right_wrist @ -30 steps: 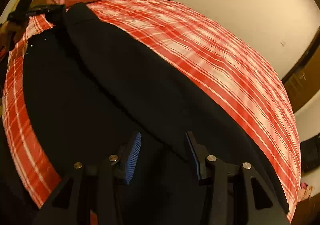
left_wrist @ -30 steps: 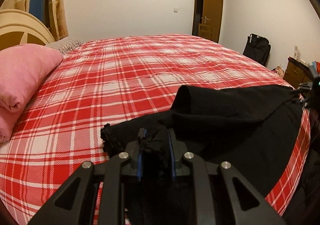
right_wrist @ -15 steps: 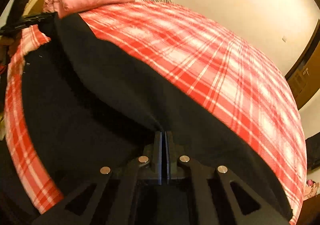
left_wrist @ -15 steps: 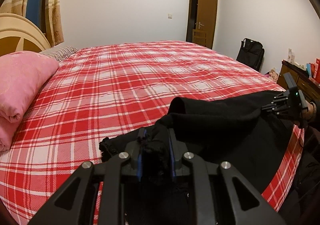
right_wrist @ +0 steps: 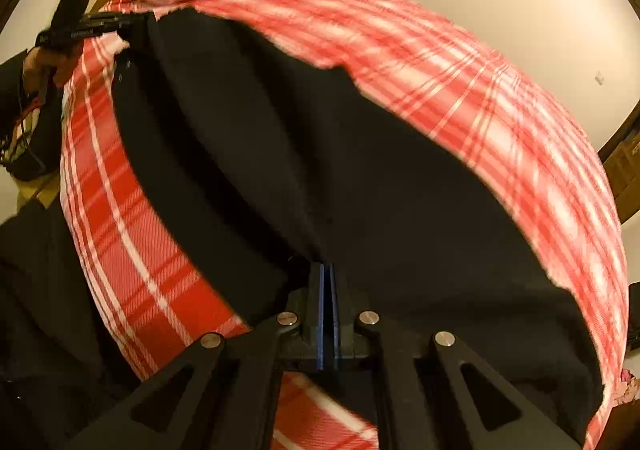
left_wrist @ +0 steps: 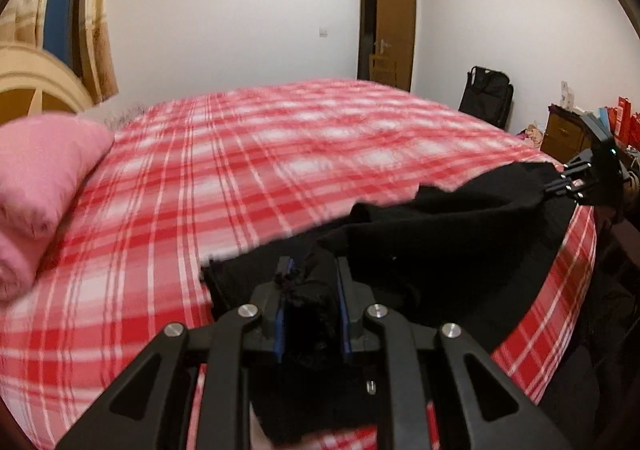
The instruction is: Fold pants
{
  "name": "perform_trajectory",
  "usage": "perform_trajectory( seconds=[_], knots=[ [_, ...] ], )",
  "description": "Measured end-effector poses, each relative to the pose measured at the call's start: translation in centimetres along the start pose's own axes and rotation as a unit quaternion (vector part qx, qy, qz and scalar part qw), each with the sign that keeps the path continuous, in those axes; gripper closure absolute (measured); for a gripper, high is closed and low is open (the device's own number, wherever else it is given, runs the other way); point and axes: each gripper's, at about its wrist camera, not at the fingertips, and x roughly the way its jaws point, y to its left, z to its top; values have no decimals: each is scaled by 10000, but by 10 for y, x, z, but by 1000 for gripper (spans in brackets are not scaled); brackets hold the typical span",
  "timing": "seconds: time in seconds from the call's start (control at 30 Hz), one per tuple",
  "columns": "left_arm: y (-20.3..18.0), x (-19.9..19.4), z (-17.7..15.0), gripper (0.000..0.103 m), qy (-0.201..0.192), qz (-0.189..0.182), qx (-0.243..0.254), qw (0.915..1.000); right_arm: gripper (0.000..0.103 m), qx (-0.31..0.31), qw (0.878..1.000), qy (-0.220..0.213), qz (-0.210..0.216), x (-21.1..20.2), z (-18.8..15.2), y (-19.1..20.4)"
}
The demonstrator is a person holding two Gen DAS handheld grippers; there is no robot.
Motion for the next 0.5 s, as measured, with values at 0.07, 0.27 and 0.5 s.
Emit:
perform_trajectory(
  seconds=[0.07,0.27,0.5],
  knots=[
    [1,2,-14,83,100,-1,-127,9999,101,32,10000,14,50,-1,-4,0],
    [-4,-7,-28,82,62,-12,-253,9997,101,97,9998,-27,159,-8,-6,-1],
    [-5,-14,-25,82,-60,-36,-174,9998,101,8,9996,127,266,1,-14,10]
  ],
)
